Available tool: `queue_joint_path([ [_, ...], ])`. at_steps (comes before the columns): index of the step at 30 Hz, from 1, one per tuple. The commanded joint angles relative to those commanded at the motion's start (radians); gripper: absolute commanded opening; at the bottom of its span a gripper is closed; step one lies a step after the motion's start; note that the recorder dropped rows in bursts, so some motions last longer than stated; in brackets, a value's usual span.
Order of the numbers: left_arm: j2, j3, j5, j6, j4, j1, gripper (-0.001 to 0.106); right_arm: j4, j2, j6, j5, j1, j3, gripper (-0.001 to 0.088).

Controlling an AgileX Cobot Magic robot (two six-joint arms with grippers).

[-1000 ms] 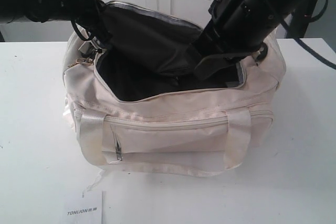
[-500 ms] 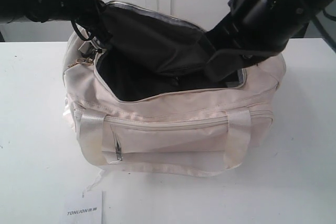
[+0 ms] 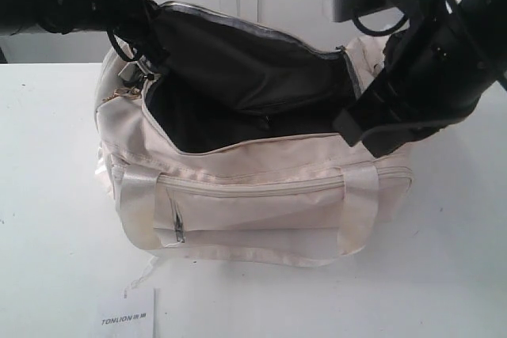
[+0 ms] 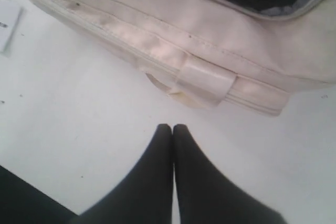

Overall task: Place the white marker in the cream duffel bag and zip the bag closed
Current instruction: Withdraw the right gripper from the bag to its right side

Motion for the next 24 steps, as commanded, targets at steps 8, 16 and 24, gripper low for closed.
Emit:
queue_joint_path([
  [8, 0.000, 0.000, 0.000, 0.000, 0.000, 0.000, 0.000, 0.000, 0.000, 0.000, -0.042, 0.000, 0.034, 0.0000],
  [16, 0.000, 0.000, 0.000, 0.000, 0.000, 0.000, 0.000, 0.006, 0.000, 0.000, -0.059, 0.000, 0.053, 0.0000],
  [24, 0.000, 0.000, 0.000, 0.000, 0.000, 0.000, 0.000, 0.010, 0.000, 0.000, -0.069, 0.000, 0.053, 0.0000],
])
